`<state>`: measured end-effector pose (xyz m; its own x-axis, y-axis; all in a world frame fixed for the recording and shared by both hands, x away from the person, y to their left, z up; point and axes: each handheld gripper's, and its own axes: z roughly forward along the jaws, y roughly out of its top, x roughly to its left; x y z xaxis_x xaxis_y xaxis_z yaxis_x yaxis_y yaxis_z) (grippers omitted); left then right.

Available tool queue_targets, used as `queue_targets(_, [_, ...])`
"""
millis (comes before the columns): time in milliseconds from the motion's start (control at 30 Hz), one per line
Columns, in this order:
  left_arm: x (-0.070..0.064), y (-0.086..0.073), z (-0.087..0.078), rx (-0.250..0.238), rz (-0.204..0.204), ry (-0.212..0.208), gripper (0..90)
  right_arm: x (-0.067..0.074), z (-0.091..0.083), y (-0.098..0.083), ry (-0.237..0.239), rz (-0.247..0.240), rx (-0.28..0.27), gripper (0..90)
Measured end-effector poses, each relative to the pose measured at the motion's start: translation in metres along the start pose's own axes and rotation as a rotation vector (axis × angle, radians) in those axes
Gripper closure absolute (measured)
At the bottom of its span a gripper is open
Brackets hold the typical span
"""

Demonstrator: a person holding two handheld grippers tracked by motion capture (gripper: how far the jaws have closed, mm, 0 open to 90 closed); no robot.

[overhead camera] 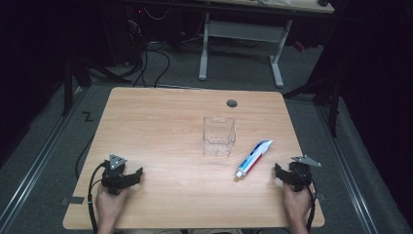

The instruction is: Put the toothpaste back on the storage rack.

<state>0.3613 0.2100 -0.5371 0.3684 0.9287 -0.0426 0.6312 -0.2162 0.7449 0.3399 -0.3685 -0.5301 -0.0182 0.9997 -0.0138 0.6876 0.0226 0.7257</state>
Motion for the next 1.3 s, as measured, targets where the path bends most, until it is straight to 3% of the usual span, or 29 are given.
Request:
queue_targets(600, [0.0, 0.0, 0.0, 0.0, 0.0, -0.001, 24.7, 0.001, -0.001, 0.0, 0.001, -0.005, 0.008, 29.9])
queue_targets(833, [0.0, 0.0, 0.0, 0.0, -0.002, -0.003, 24.8, 0.0, -0.005, 0.004, -0.001, 0.015, 0.063, 35.5])
queue_targets(933, [0.0, 0.0, 0.0, 0.0, -0.002, -0.003, 24.8, 0.0, -0.009, 0.005, 0.023, 0.022, 0.086, 36.6])
queue_targets(1100, [0.0, 0.0, 0.0, 0.0, -0.001, -0.002, 24.8, 0.007, -0.017, 0.008, 0.06, 0.012, 0.071, 36.9])
queue_targets(1200, [0.0, 0.0, 0.0, 0.0, 0.0, -0.001, 24.8, 0.014, -0.022, 0.013, 0.093, -0.006, 0.061, 37.4])
queue_targets(1300, [0.0, 0.0, 0.0, 0.0, -0.001, -0.001, 24.8, 0.023, -0.023, 0.016, 0.118, -0.038, 0.085, 38.8])
